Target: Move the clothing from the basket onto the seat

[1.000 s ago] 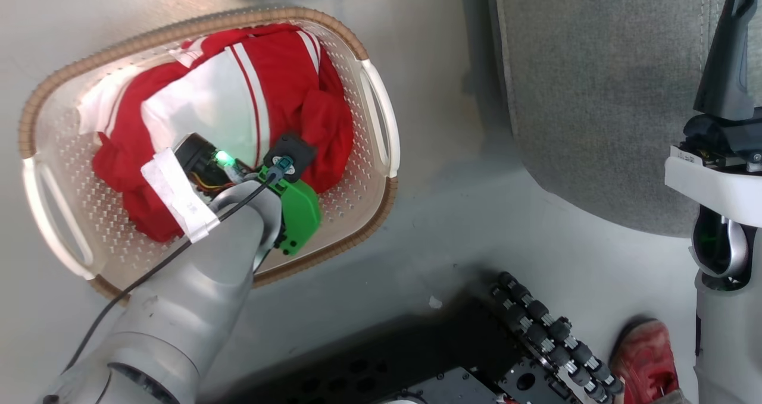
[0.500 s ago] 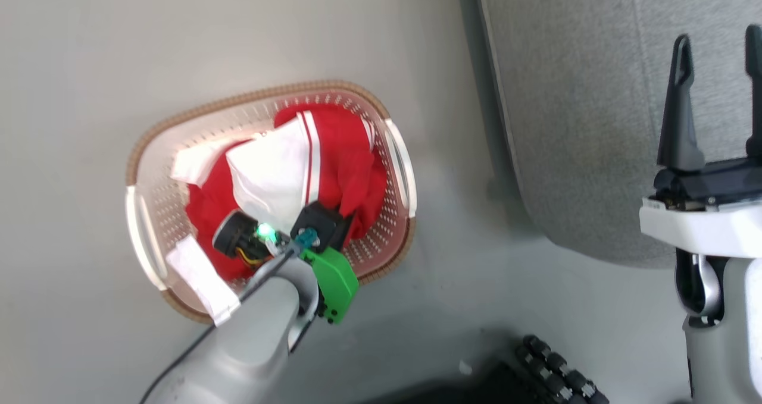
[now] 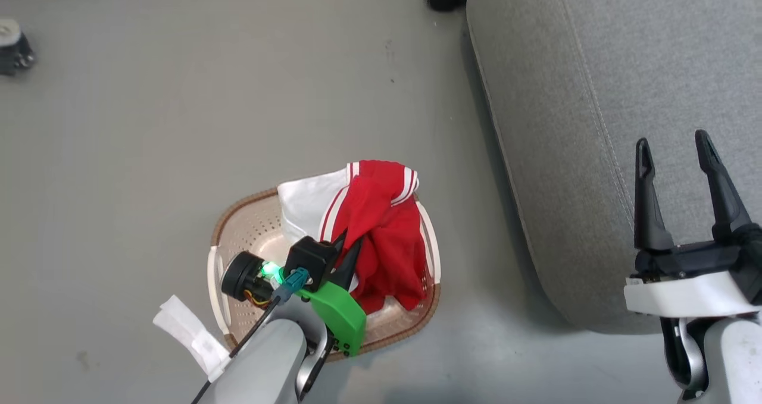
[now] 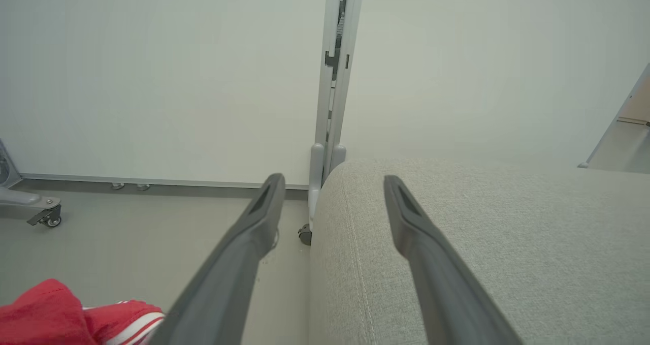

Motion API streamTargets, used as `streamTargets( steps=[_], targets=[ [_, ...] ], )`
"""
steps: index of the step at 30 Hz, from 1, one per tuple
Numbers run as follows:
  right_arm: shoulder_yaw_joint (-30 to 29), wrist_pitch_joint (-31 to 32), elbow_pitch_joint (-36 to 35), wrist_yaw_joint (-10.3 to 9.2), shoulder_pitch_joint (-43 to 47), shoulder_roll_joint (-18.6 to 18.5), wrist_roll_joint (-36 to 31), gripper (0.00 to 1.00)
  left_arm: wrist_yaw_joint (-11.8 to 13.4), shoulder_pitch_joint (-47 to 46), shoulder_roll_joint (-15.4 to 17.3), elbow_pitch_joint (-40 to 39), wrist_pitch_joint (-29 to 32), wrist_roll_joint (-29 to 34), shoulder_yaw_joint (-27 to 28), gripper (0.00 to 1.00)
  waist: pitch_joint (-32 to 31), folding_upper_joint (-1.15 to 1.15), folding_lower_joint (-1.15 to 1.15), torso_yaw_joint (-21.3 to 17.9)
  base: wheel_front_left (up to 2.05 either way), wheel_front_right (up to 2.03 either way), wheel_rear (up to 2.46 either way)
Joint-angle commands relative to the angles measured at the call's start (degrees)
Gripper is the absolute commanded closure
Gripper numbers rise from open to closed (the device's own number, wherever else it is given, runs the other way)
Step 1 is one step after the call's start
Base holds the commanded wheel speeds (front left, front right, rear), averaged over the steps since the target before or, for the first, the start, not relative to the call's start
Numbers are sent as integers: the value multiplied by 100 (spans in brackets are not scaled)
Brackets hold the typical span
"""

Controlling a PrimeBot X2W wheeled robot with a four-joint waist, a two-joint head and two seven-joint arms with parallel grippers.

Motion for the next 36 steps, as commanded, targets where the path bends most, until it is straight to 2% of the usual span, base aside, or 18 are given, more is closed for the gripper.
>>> streamTargets(
  steps=[1, 16, 27, 36],
  targets=[
    [-12, -16, 28, 1, 173, -14, 6, 0, 1, 185, -7, -136, -32, 22, 84, 100, -968, 0, 1, 396, 0, 0, 0],
    [58, -16, 81, 1, 754, -67, -8, 0, -150, 989, -14, -934, -32, -58, 470, 100, -1849, 0, 1, 425, 0, 0, 0],
    [314, -16, 225, 1, 1097, -89, 123, 0, -175, 1017, -13, -1843, -32, -179, 526, 100, -2353, 0, 1, 462, 0, 0, 0],
    [682, -16, 344, 1, 1176, -167, 237, 0, -313, 547, -12, -2296, -32, -1368, 429, 100, -2460, 0, 1, 405, 0, 0, 0]
  ],
)
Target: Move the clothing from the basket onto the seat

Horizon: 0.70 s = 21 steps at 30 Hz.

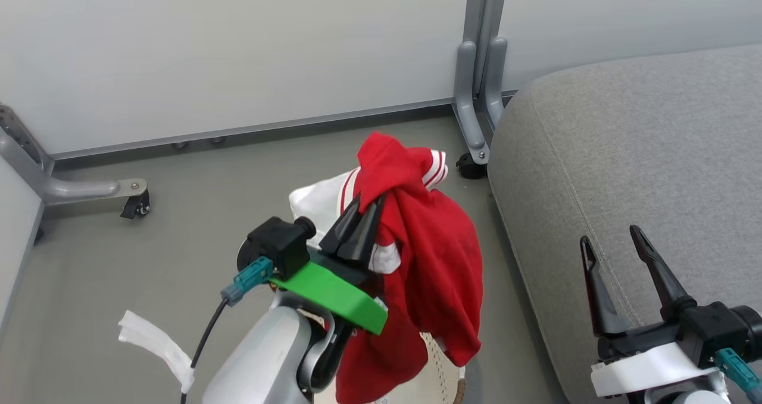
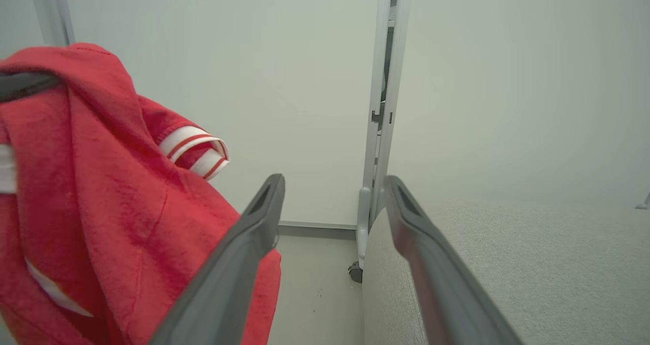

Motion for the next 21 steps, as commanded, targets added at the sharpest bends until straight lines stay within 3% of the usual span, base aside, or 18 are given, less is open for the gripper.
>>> streamTargets(
  steps=[1, 9, 21],
  targets=[
    [74, -17, 21, 1, 51, -27, 71, 0, -29, -151, 5, -49, -32, -25, -40, 100, 5, 0, 1, -20, 0, 0, 0],
    [810, -16, 215, 1, -121, -179, 255, 0, -49, -654, 7, -126, -32, 0, -184, 100, 55, 0, 1, -99, 0, 0, 0],
    [1945, -16, 993, 1, -908, -180, 488, 0, 182, -885, 6, -196, -32, -144, -598, 100, 149, 0, 1, -27, 0, 0, 0]
  ],
)
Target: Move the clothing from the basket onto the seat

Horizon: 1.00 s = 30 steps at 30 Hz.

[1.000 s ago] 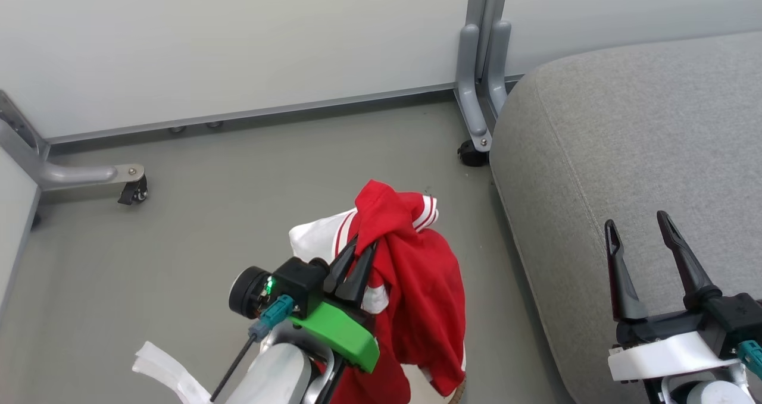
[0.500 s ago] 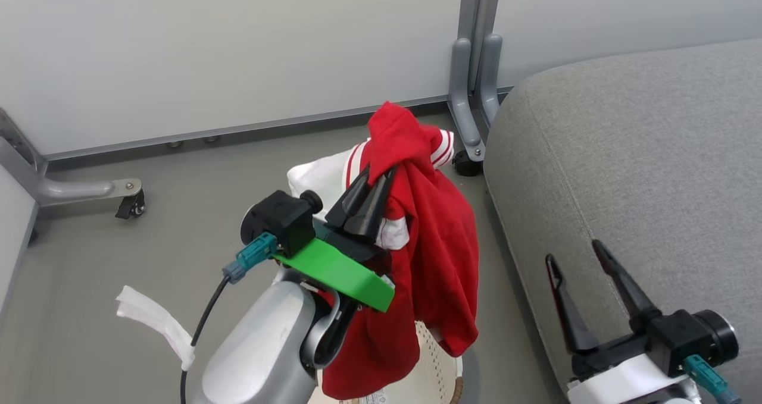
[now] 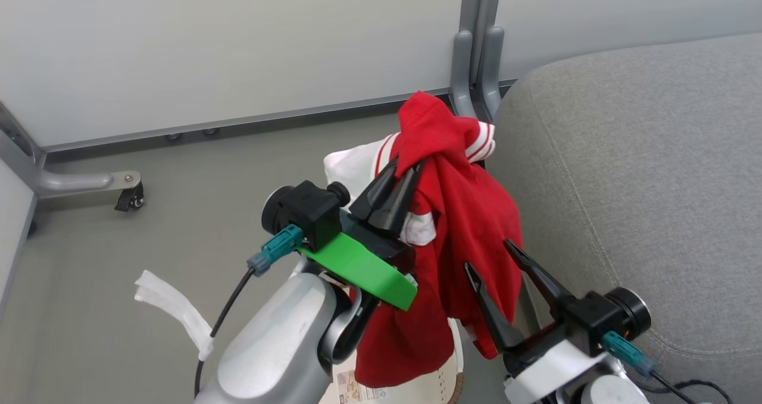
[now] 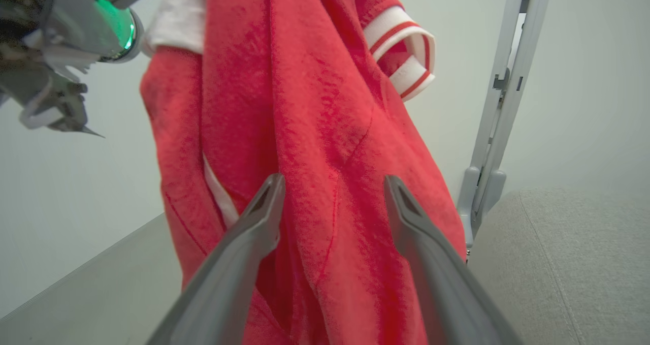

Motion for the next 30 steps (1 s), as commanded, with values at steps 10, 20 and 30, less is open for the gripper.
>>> streamTargets(
  steps=[10, 20, 30],
  targets=[
    [-20, -15, 978, 1, -622, 218, -340, 0, 120, -193, 8, -152, -32, -242, -326, 100, 103, 0, 0, 140, 0, 0, 0],
    [-111, -16, 918, 1, -700, 240, -286, 100, 150, -190, 9, 70, -30, -23, -278, 100, 133, 0, 0, 107, 0, 0, 0],
    [-272, -16, 633, 1, -705, 244, -332, 100, 39, 14, 9, 281, -26, 162, 28, 100, 192, 0, 0, 16, 0, 0, 0]
  ],
)
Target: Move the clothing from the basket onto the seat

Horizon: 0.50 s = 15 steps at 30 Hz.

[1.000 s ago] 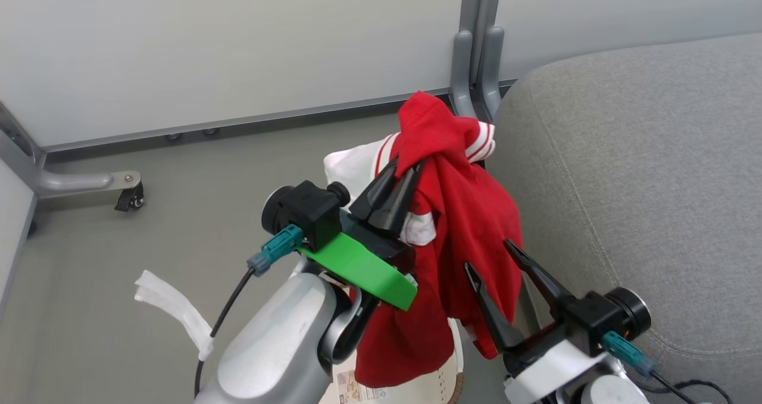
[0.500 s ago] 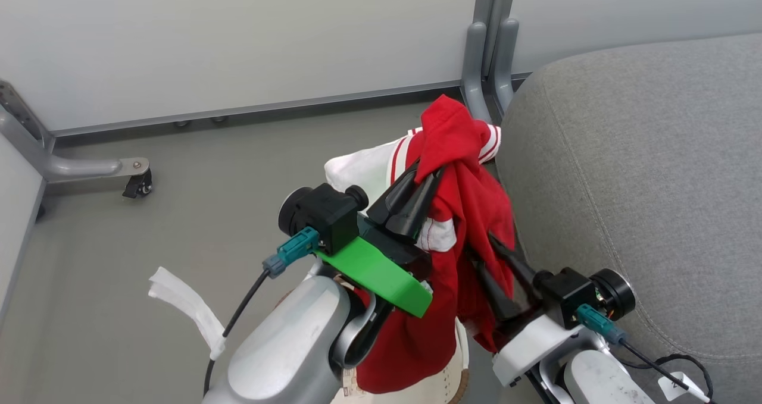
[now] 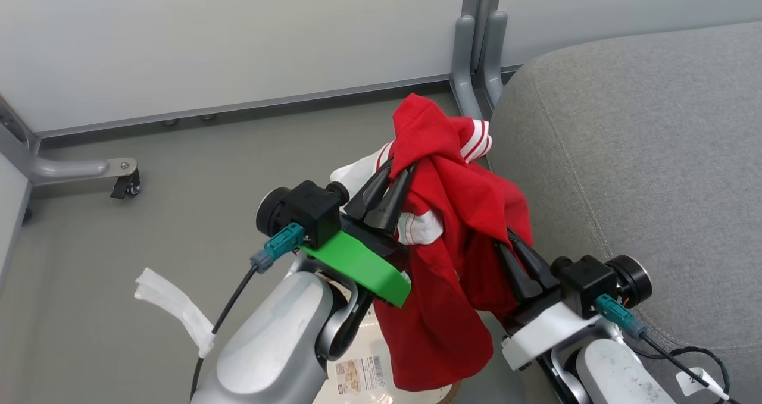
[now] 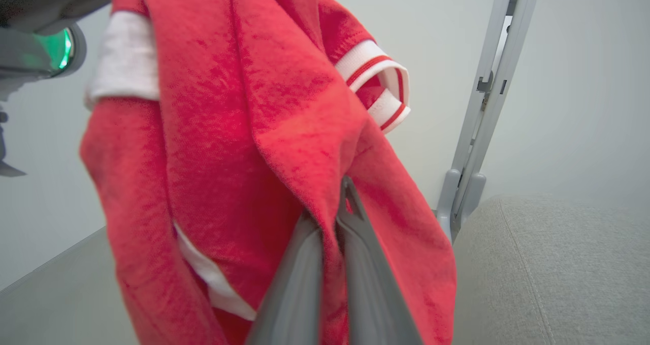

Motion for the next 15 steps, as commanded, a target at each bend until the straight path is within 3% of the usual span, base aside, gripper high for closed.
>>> streamTargets(
  steps=[1, 8, 9, 10, 11, 15],
  targets=[
    [-26, -16, -71, 1, -10, 7, -4, 100, -23, 88, 10, 13, -18, 46, 65, 100, 7, 0, 0, -1, 0, 0, 0],
    [-80, -17, -196, 1, 89, -15, 5, 100, -53, 185, 10, 41, -18, 138, 208, 100, -13, 0, 0, 13, 0, 0, 0],
    [-84, -17, -207, 1, 109, -12, 7, 100, -35, 209, 10, 50, -18, 150, 232, 96, -19, 0, 0, 16, 0, 0, 0],
    [-87, -17, -216, 1, 123, -11, 9, 100, -8, 224, 10, 55, -18, 166, 254, 53, -25, 0, 0, 17, 0, 0, 0],
    [-84, -17, -227, 1, 129, -10, 13, 100, 35, 232, 10, 53, -18, 210, 280, 0, -26, 0, 0, 16, 0, 0, 0],
    [-78, -17, -275, 1, 122, 1, 42, 100, 70, 316, 10, 74, -18, 244, 342, 0, -23, 0, 0, 17, 0, 0, 0]
  ],
)
